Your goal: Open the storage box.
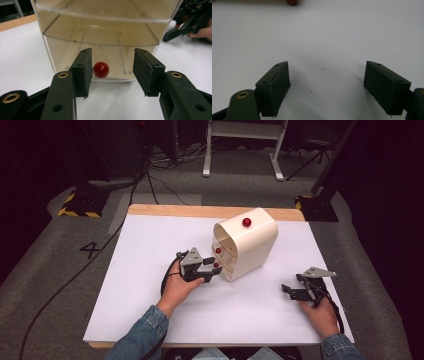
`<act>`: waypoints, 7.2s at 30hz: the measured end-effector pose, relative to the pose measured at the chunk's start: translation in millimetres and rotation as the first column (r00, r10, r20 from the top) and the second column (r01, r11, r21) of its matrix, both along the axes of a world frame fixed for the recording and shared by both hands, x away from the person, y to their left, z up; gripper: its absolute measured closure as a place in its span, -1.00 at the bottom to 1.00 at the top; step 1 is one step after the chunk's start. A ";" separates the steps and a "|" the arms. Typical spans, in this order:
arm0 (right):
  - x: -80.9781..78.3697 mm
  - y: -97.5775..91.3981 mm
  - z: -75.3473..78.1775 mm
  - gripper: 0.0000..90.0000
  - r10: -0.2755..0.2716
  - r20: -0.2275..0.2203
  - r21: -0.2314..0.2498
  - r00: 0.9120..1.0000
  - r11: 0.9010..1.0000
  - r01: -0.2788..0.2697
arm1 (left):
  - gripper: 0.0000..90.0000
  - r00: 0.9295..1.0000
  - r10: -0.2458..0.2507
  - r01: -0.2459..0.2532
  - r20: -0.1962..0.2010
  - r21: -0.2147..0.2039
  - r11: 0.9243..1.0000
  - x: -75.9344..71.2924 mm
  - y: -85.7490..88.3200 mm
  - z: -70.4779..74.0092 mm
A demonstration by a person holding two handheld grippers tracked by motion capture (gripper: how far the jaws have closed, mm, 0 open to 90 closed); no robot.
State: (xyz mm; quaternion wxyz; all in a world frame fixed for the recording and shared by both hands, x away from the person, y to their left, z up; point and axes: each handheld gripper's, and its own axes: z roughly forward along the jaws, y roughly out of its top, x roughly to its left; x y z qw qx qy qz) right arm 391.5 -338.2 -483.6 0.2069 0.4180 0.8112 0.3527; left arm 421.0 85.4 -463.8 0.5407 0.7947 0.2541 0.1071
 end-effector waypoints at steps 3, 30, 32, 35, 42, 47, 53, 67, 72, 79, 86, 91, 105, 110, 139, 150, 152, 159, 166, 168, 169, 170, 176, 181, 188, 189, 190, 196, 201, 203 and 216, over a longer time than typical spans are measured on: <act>0.1 -0.1 0.0 -0.53 0.001 -0.001 0.001 1.000 1.000 -0.001 | 0.12 1.000 0.015 -0.015 0.002 0.022 1.000 2.1 -1.2 -3.8; -0.8 0.5 0.1 -0.53 0.000 0.007 -0.006 1.000 1.000 0.000 | 0.65 0.998 0.044 -0.040 -0.041 0.101 0.994 -0.7 3.3 -0.8; -0.4 0.2 0.0 -0.53 0.000 0.006 -0.005 1.000 1.000 0.000 | 0.65 0.998 0.046 -0.042 -0.042 0.107 0.993 -3.3 7.7 -0.2; 0.0 -0.1 -0.1 -0.53 0.000 0.000 0.001 1.000 1.000 0.000 | 0.65 0.998 0.051 -0.047 -0.040 0.108 0.993 -7.9 14.6 0.8; -1.1 0.7 0.0 -0.53 0.001 0.011 -0.009 1.000 1.000 0.000 | 0.65 0.997 0.070 -0.066 -0.042 0.100 0.993 -22.3 30.8 3.1; -0.8 0.4 0.1 -0.53 0.000 0.006 -0.005 1.000 1.000 0.000 | 0.65 0.996 0.080 -0.076 -0.041 0.094 0.993 -31.7 42.2 4.4; 0.1 -0.2 0.0 -0.53 0.001 -0.001 0.002 1.000 1.000 -0.001 | 0.65 0.996 0.087 -0.084 -0.025 0.098 0.992 -40.7 55.3 5.8; 0.6 -0.6 0.0 -0.53 -0.001 -0.005 0.005 1.000 1.000 0.001 | 0.64 0.994 0.081 -0.072 -0.071 0.113 0.991 -43.1 62.9 -3.1; 0.6 -0.7 0.0 -0.53 -0.001 -0.005 0.005 1.000 1.000 0.001 | 0.57 0.993 0.076 -0.062 -0.096 0.143 0.988 -44.3 65.5 -7.3; 0.6 -0.7 0.0 -0.53 -0.001 -0.005 0.006 1.000 1.000 0.001 | -0.01 0.990 0.082 -0.058 -0.114 0.197 0.979 -46.5 71.6 -7.1; 0.6 -0.7 0.0 -0.53 -0.001 -0.006 0.007 1.000 1.000 0.001 | -0.07 0.991 0.096 -0.078 -0.091 0.184 0.980 -48.3 78.5 11.5; 0.6 -0.6 0.0 -0.53 -0.001 -0.005 0.005 1.000 1.000 0.001 | -0.09 0.993 0.106 -0.096 -0.059 0.151 0.984 -49.4 77.8 30.9; 0.5 -0.5 -0.1 -0.54 -0.003 -0.005 0.003 1.000 1.000 0.003 | 0.03 0.997 0.083 -0.083 0.007 0.058 0.995 -36.0 48.0 71.1; 0.6 -0.5 -0.1 -0.54 -0.003 -0.005 0.003 1.000 1.000 0.003 | 0.08 0.997 0.067 -0.068 0.026 0.025 0.997 -29.3 35.5 77.7; 0.6 -0.3 -0.2 -0.57 -0.009 -0.004 0.000 1.000 1.000 0.009 | 0.65 1.000 0.013 -0.012 0.020 -0.017 1.000 5.3 2.9 58.9; 0.7 -0.4 -0.2 -0.57 -0.009 -0.005 0.000 1.000 1.000 0.009 | 0.65 1.000 0.009 -0.008 0.026 -0.012 1.000 5.3 3.6 58.7; 0.7 -0.4 -0.2 -0.57 -0.009 -0.005 0.000 1.000 1.000 0.009 | 0.65 1.000 0.009 -0.009 0.028 -0.009 1.000 4.9 3.7 58.9; 1.0 -0.6 -0.2 -0.57 -0.009 -0.007 0.002 1.000 1.000 0.009 | 0.65 0.999 0.011 -0.011 0.031 0.003 1.000 -2.2 9.9 61.0; 1.0 -0.6 -0.2 -0.57 -0.009 -0.007 0.002 1.000 1.000 0.009 | 0.65 0.999 0.022 -0.023 0.036 0.012 1.000 -14.4 24.3 64.5; 1.0 -0.6 -0.3 -0.57 -0.009 -0.006 0.002 1.000 1.000 0.009 | 0.65 0.999 0.024 -0.025 0.040 0.014 1.000 -18.3 28.8 65.2; 1.1 -0.7 -0.3 -0.57 -0.009 -0.007 0.002 1.000 1.000 0.009 | 0.65 0.999 0.025 -0.026 0.044 0.016 1.000 -18.9 30.0 65.3; 1.1 -0.8 -0.3 -0.57 -0.009 -0.007 0.003 1.000 1.000 0.009 | 0.65 0.999 0.026 -0.027 0.040 0.016 1.000 -21.1 32.4 65.4; 1.2 -0.8 -0.3 -0.57 -0.009 -0.008 0.003 1.000 1.000 0.009 | 0.65 0.998 0.043 -0.044 0.046 0.021 0.999 -32.3 43.6 67.5; 1.3 -0.9 -0.3 -0.57 -0.008 -0.010 0.006 1.000 1.000 0.008 | 0.65 0.997 0.054 -0.055 0.045 0.027 0.998 -38.9 52.4 67.9; 1.4 -0.9 -0.2 -0.57 -0.008 -0.010 0.006 1.000 1.000 0.008 | 0.65 0.998 0.058 -0.059 0.033 0.023 0.998 -42.6 56.5 66.5; 1.4 -0.9 -0.3 -0.57 -0.008 -0.010 0.006 1.000 1.000 0.008 | 0.65 0.998 0.058 -0.059 0.040 0.035 0.998 -42.3 56.8 66.3; 1.4 -0.9 -0.2 -0.57 -0.008 -0.010 0.006 1.000 1.000 0.008 | 0.65 0.998 0.054 -0.056 0.034 0.039 0.998 -42.3 56.7 65.7; 1.3 -0.9 -0.2 -0.57 -0.008 -0.010 0.006 1.000 1.000 0.008 | 0.45 0.999 0.045 -0.045 0.007 0.040 0.998 -40.5 58.7 61.9; 1.3 -0.9 -0.2 -0.57 -0.008 -0.010 0.006 1.000 1.000 0.008 | 0.16 0.998 0.056 -0.055 -0.013 0.070 0.996 -39.9 59.9 56.0; 1.4 -0.9 -0.2 -0.57 -0.008 -0.010 0.006 1.000 1.000 0.008 | 0.12 0.998 0.054 -0.053 -0.019 0.068 0.996 -39.8 61.1 55.0; 1.5 -1.1 -0.2 -0.57 -0.008 -0.011 0.007 1.000 1.000 0.008 | -0.04 0.994 0.095 -0.089 -0.046 0.111 0.990 -45.4 77.0 47.1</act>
